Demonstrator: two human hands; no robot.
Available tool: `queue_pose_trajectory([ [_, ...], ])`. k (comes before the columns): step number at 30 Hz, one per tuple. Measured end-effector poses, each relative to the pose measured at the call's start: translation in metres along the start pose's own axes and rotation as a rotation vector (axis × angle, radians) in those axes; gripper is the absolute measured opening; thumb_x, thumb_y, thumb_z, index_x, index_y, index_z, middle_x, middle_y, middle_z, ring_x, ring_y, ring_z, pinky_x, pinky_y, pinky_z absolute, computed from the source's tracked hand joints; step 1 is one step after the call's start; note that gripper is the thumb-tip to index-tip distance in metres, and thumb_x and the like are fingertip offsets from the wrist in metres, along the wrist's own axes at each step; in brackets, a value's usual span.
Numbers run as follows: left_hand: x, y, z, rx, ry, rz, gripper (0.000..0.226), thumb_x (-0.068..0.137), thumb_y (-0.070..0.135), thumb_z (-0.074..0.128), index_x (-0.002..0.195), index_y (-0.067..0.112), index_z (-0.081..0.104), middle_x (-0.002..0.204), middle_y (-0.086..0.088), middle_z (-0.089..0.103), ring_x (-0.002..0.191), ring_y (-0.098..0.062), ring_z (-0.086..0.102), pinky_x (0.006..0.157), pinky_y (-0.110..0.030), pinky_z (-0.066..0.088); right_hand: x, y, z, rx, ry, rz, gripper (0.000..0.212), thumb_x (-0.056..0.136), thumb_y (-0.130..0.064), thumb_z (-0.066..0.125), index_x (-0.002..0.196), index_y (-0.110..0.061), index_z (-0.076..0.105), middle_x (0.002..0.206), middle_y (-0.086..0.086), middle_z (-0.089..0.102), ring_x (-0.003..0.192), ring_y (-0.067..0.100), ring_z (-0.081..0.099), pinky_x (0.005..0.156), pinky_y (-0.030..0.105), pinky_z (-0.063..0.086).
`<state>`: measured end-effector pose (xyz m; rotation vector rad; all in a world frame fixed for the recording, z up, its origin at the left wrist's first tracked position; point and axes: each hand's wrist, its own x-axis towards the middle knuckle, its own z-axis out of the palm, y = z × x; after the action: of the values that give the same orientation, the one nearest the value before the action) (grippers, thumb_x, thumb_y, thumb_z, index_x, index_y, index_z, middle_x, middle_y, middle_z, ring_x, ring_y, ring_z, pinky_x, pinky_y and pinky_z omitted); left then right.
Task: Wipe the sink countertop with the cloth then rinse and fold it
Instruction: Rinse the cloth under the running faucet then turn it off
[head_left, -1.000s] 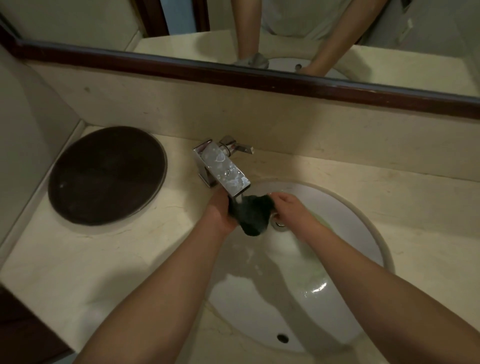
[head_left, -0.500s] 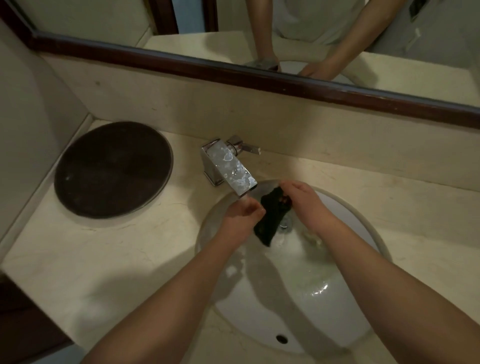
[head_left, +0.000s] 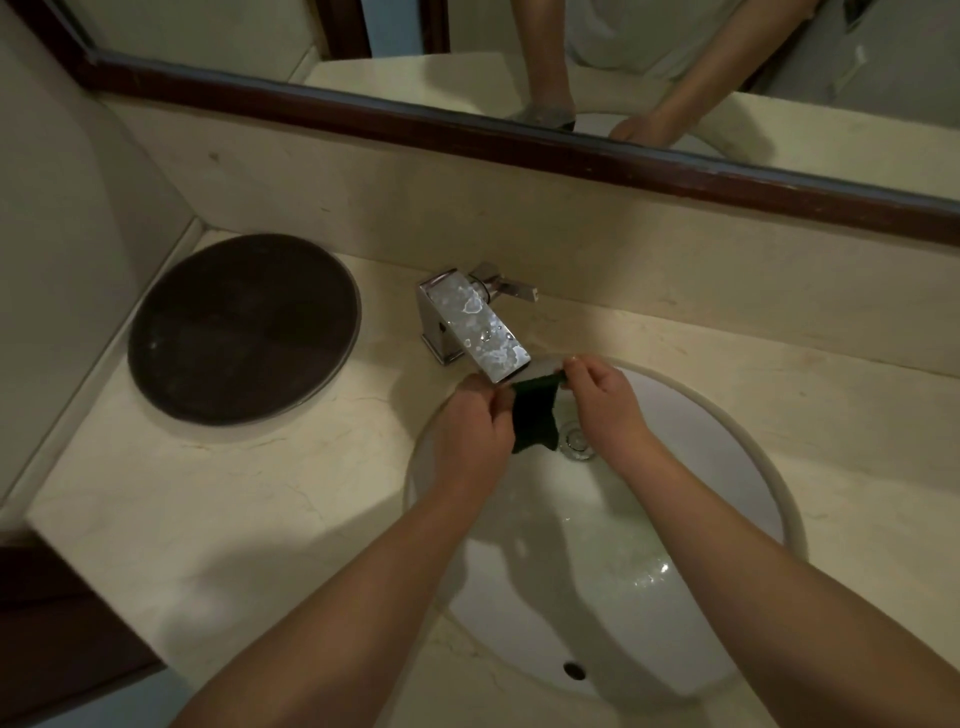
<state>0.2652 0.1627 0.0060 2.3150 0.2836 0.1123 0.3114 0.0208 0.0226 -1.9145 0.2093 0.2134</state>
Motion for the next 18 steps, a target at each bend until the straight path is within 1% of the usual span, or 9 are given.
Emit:
queue_pose_trajectory([
  [2, -0.001, -0.001, 0.001, 0.047, -0.016, 0.074, 0.025, 0.094, 0.026, 0.043, 0.099, 0.011, 0.062, 0.098, -0.010, 0.062, 0.087, -0.029, 0.059, 0.070, -0.029, 0.036, 0.001, 0.000, 0.001, 0.017, 0.006, -0.014, 0.032, 0.099, -0.019, 0.045, 0.081, -0.001, 0.064, 0.071, 0.001, 0.055, 0.065, 0.006, 0.050, 0.064, 0.017, 0.039],
  [4, -0.001, -0.010, 0.002, 0.086, -0.093, 0.127, 0.017, 0.091, 0.032, 0.043, 0.096, 0.023, 0.057, 0.096, -0.003, 0.058, 0.085, -0.024, 0.056, 0.072, -0.028, 0.038, -0.001, -0.002, 0.004, 0.000, -0.006, -0.036, 0.034, 0.100, -0.020, 0.044, 0.075, 0.001, 0.055, 0.067, 0.005, 0.046, 0.060, 0.005, 0.043, 0.061, 0.025, 0.036],
  [6, 0.002, -0.021, 0.003, 0.077, -0.171, 0.133, 0.021, 0.084, 0.042, 0.037, 0.095, 0.030, 0.051, 0.092, 0.003, 0.056, 0.081, -0.021, 0.056, 0.072, -0.031, 0.044, -0.004, -0.003, 0.009, -0.021, -0.019, -0.069, 0.032, 0.100, -0.019, 0.042, 0.071, -0.008, 0.048, 0.064, 0.000, 0.039, 0.053, 0.001, 0.037, 0.054, 0.020, 0.031],
  [8, 0.005, -0.031, 0.004, 0.016, -0.227, 0.129, 0.018, 0.083, 0.041, 0.044, 0.093, 0.028, 0.052, 0.089, 0.002, 0.057, 0.080, -0.021, 0.056, 0.072, -0.033, 0.046, -0.008, -0.005, 0.013, 0.021, -0.006, -0.083, 0.031, 0.101, -0.018, 0.041, 0.070, -0.014, 0.044, 0.064, -0.003, 0.037, 0.052, 0.000, 0.035, 0.051, 0.016, 0.030],
  [10, 0.007, -0.036, 0.004, -0.007, -0.278, 0.112, 0.015, 0.088, 0.038, 0.054, 0.081, 0.027, 0.047, 0.079, 0.001, 0.053, 0.074, -0.021, 0.053, 0.068, -0.033, 0.044, -0.007, -0.006, 0.016, 0.066, 0.014, -0.077, 0.033, 0.101, -0.019, 0.040, 0.069, -0.016, 0.042, 0.063, -0.004, 0.035, 0.051, 0.000, 0.033, 0.050, 0.017, 0.029],
  [12, 0.008, -0.036, 0.000, 0.002, -0.394, 0.060, 0.030, 0.092, 0.036, 0.058, 0.069, 0.028, 0.040, 0.066, 0.003, 0.047, 0.067, -0.023, 0.049, 0.063, -0.033, 0.040, -0.005, -0.008, 0.018, 0.059, 0.017, -0.063, 0.032, 0.101, -0.020, 0.039, 0.070, -0.013, 0.044, 0.064, -0.002, 0.035, 0.052, 0.001, 0.033, 0.051, 0.019, 0.029],
  [15, 0.011, -0.045, 0.000, 0.053, -0.580, 0.022, 0.013, 0.086, 0.032, 0.066, 0.083, 0.026, 0.056, 0.079, -0.002, 0.061, 0.078, -0.025, 0.060, 0.068, -0.032, 0.044, 0.001, -0.012, 0.016, 0.035, 0.023, -0.043, 0.034, 0.102, -0.023, 0.037, 0.081, 0.001, 0.049, 0.068, 0.001, 0.037, 0.057, 0.004, 0.034, 0.053, 0.020, 0.031],
  [17, 0.012, -0.051, 0.003, 0.024, -0.523, 0.037, 0.017, 0.082, 0.023, 0.069, 0.095, 0.013, 0.062, 0.087, -0.006, 0.064, 0.084, -0.025, 0.062, 0.072, -0.031, 0.044, 0.007, -0.011, 0.013, 0.009, -0.012, -0.030, 0.033, 0.102, -0.026, 0.037, 0.085, -0.002, 0.052, 0.071, -0.001, 0.040, 0.059, 0.003, 0.036, 0.054, 0.016, 0.032],
  [18, 0.012, -0.049, 0.003, -0.110, -0.438, -0.024, 0.010, 0.080, 0.020, 0.068, 0.087, 0.015, 0.062, 0.079, -0.002, 0.062, 0.077, -0.019, 0.061, 0.070, -0.029, 0.042, 0.009, -0.009, 0.012, 0.000, -0.072, -0.016, 0.028, 0.101, -0.028, 0.039, 0.086, -0.008, 0.053, 0.072, -0.003, 0.044, 0.064, 0.003, 0.041, 0.058, 0.016, 0.034],
])
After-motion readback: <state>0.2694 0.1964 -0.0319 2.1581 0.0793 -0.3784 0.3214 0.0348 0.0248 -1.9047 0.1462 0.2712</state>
